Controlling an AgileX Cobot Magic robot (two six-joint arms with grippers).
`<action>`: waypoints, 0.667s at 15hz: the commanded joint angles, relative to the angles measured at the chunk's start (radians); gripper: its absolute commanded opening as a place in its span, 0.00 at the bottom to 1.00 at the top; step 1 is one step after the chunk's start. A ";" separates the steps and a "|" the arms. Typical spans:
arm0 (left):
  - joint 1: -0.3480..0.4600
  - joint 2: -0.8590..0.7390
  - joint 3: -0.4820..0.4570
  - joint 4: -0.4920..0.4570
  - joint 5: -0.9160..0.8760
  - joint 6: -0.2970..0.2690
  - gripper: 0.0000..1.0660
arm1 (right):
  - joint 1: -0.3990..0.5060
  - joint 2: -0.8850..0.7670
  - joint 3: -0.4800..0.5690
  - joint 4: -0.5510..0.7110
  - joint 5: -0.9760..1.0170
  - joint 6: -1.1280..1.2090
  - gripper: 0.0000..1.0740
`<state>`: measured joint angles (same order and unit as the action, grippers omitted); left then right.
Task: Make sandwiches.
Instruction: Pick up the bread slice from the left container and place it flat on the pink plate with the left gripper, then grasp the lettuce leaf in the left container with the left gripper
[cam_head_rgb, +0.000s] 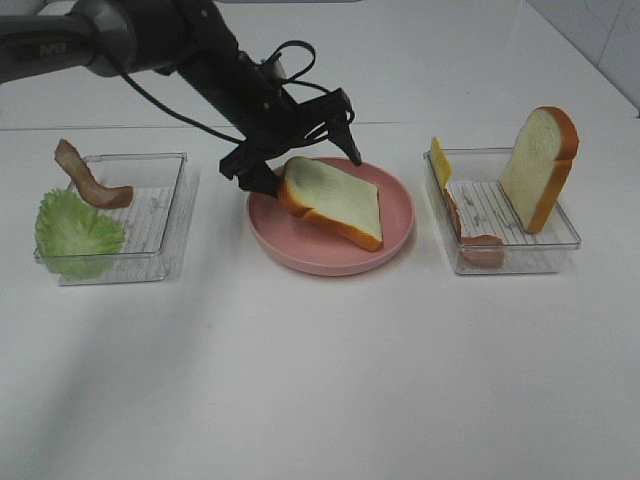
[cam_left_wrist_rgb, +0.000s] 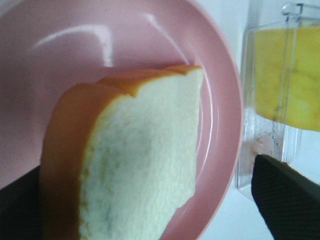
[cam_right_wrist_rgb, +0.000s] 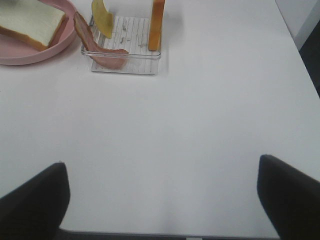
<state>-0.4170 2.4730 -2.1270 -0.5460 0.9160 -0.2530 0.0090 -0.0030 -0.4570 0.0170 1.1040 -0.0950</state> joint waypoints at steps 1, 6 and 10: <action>-0.034 -0.014 -0.081 0.159 0.070 -0.099 0.86 | -0.003 -0.028 0.003 -0.001 -0.005 -0.006 0.92; -0.074 -0.014 -0.263 0.425 0.287 -0.161 0.85 | -0.003 -0.028 0.003 -0.001 -0.005 -0.006 0.92; -0.074 -0.049 -0.356 0.453 0.401 -0.059 0.85 | -0.003 -0.028 0.003 -0.001 -0.005 -0.006 0.92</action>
<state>-0.4860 2.4390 -2.4770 -0.0920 1.2100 -0.3230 0.0090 -0.0030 -0.4570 0.0170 1.1040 -0.0950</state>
